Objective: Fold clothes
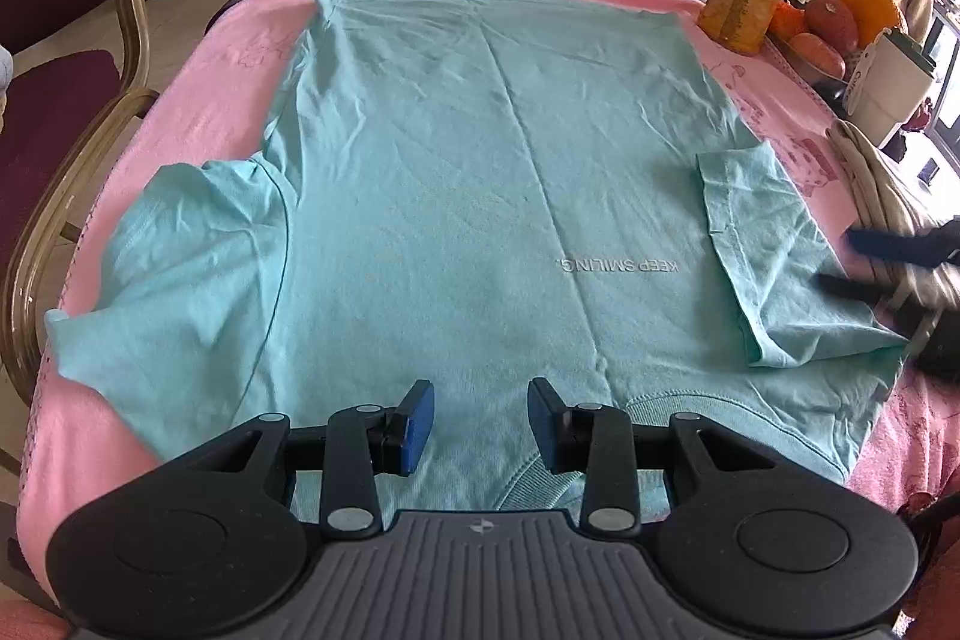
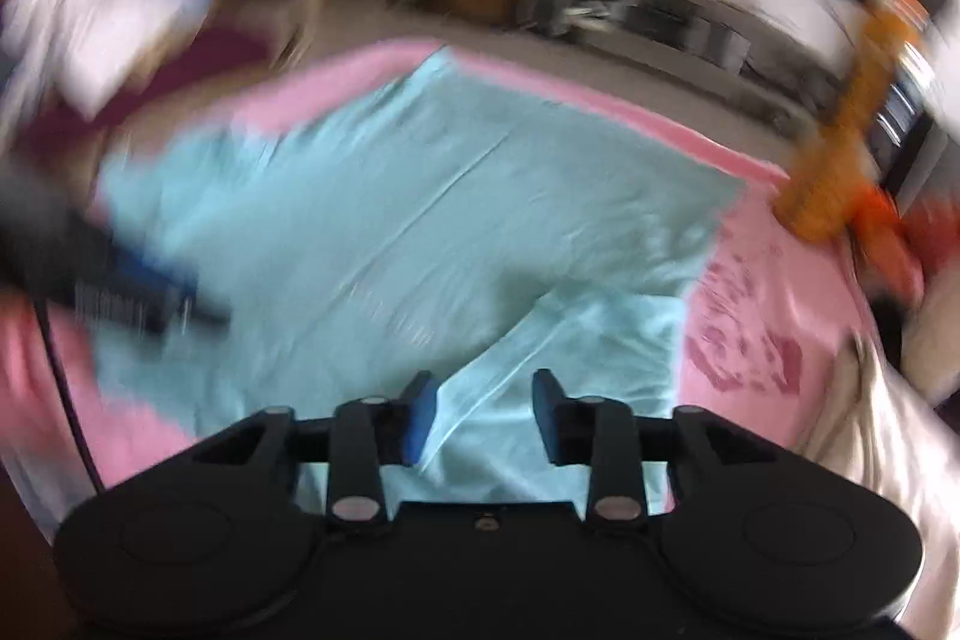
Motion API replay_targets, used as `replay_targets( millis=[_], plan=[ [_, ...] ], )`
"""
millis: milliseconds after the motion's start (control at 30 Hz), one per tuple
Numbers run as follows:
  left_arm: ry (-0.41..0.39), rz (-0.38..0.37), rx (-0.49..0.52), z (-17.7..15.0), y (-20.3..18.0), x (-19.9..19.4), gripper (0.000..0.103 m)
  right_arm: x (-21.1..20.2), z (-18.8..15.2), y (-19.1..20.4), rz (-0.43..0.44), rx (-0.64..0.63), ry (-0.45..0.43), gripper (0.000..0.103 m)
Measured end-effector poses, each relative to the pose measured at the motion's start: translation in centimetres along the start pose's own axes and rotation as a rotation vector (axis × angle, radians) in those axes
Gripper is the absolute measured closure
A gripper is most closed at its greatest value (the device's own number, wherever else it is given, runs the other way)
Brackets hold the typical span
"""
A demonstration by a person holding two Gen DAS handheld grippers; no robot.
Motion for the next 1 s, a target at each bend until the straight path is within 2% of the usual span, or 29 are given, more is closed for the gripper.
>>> replay_targets(
  millis=[33, 67, 100, 133, 233, 333, 400, 500, 633, 733, 867, 1000],
  plan=[
    [0.003, -0.001, -0.001, 0.0, 0.0, 0.1, 0.068, -0.2, 0.3, -1.8, -0.029, 0.105, -0.014, 0.069],
    [0.006, -0.001, -0.002, -0.1, -0.1, 0.2, 0.068, -0.2, 0.5, -3.8, -0.073, 0.211, -0.015, 0.075],
    [0.008, -0.002, -0.002, -0.1, -0.1, 0.2, 0.068, 0.1, 0.5, -5.6, -0.103, 0.308, 0.001, 0.089],
    [0.011, -0.001, -0.001, -0.1, -0.2, 0.3, 0.068, 0.4, 0.3, -7.1, -0.116, 0.400, 0.025, 0.094],
    [0.018, 0.002, 0.005, -0.2, -0.3, 0.5, 0.068, 1.7, -0.5, -9.3, -0.083, 0.553, 0.115, 0.095],
    [0.025, 0.006, 0.012, -0.3, -0.3, 0.6, 0.067, 3.1, -1.7, -8.3, -0.094, 0.497, 0.225, 0.095],
    [0.027, 0.009, 0.023, -0.4, -0.4, 0.5, 0.067, 3.3, -2.9, -6.9, -0.083, 0.410, 0.296, 0.094],
    [0.029, 0.023, 0.049, -0.5, -0.7, 0.5, 0.067, 2.3, -4.3, -5.0, -0.139, 0.232, 0.355, 0.094],
    [0.034, 0.026, 0.065, -0.4, -0.9, 0.4, 0.067, 1.0, -5.3, -4.9, -0.171, 0.223, 0.391, 0.093],
    [0.033, 0.005, 0.055, -0.2, -0.7, -0.5, 0.067, 0.3, -4.0, -5.3, -0.140, 0.268, 0.361, 0.093],
    [-0.027, -0.036, 0.003, 0.7, 0.4, -2.6, 0.067, -1.2, 0.6, -7.0, -0.038, 0.420, 0.223, 0.089],
    [-0.046, -0.003, -0.067, 1.4, 2.4, -1.9, 0.067, -0.8, 3.8, -9.0, 0.025, 0.544, 0.125, 0.080]
  ],
)
Point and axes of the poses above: each gripper's, at about its wrist camera, not at the fingertips, and x roughly the way its jaws point, y to its left, z to its top, the point moved 4 cm from there along x, roughly the way its jaws point, and after that the axes turned 7 degrees about x, right-handed, at the moved point
